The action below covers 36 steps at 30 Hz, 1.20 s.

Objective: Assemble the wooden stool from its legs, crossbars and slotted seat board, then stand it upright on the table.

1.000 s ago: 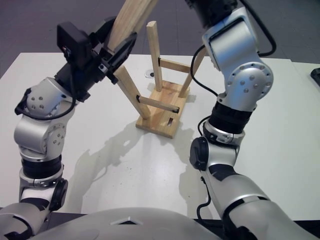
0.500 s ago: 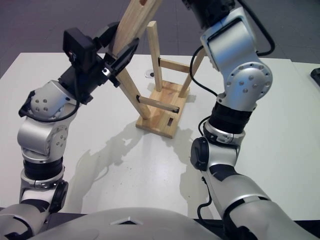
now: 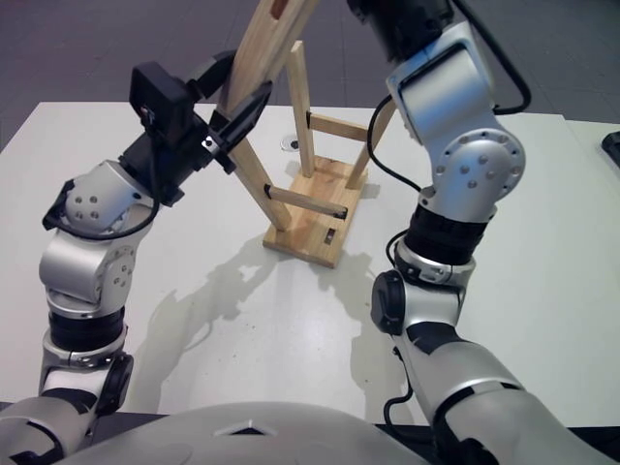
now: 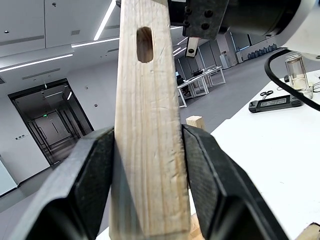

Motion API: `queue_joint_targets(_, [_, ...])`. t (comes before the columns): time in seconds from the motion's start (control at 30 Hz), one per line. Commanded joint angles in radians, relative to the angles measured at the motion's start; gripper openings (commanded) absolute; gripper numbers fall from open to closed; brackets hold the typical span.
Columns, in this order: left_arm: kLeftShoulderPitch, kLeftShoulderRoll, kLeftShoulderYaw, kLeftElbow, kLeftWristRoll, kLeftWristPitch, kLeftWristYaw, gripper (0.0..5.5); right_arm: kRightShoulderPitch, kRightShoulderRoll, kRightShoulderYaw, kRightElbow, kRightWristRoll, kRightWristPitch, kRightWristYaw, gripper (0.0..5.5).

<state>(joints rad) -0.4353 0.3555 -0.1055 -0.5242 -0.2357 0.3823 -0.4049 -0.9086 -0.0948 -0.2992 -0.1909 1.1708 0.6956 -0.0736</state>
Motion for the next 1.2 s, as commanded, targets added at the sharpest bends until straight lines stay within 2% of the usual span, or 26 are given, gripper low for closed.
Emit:
queue_joint_targets(0.03, [-0.023, -0.010, -0.019, 0.002, 0.020, 0.000, 0.000, 2.06, 0.039, -0.020, 0.039, -0.037, -0.069, -0.013, -0.006, 1.05])
queue_joint_targets(0.07, [-0.029, -0.014, -0.022, 0.004, 0.021, 0.004, 0.002, 2.42, 0.044, -0.022, 0.042, -0.041, -0.080, -0.020, -0.006, 1.05])
queue_joint_targets(0.33, [-0.036, -0.039, -0.042, -0.017, 0.001, 0.036, -0.008, 3.74, 0.053, -0.044, 0.026, -0.055, -0.123, -0.077, 0.006, 1.04])
queue_joint_targets(0.47, [-0.049, -0.051, 0.006, -0.045, -0.064, 0.081, -0.001, 4.43, 0.052, -0.065, -0.018, -0.066, -0.106, -0.103, 0.008, 1.02])
queue_joint_targets(0.67, [-0.096, -0.088, 0.132, -0.077, -0.210, 0.166, 0.050, 5.34, 0.066, -0.108, -0.167, -0.102, 0.038, -0.148, -0.004, 1.02])
queue_joint_targets(0.87, [-0.168, -0.130, 0.418, 0.042, -0.348, 0.191, 0.262, 5.40, 0.225, -0.217, -0.203, -0.215, -0.030, -0.153, -0.018, 1.02])
queue_joint_targets(0.97, [-0.105, -0.087, 0.465, 0.171, -0.260, 0.180, 0.330, 5.40, 0.336, -0.256, -0.204, -0.281, -0.103, -0.160, -0.029, 1.02])
queue_joint_targets(1.03, [-0.016, -0.043, 0.398, 0.250, -0.175, 0.206, 0.321, 5.40, 0.405, -0.274, -0.201, -0.316, -0.142, -0.156, -0.036, 1.02])
queue_joint_targets(1.2, [0.162, 0.056, 0.034, 0.376, 0.035, 0.307, 0.214, 5.40, 0.526, -0.262, -0.157, -0.358, -0.245, -0.145, -0.095, 1.02])
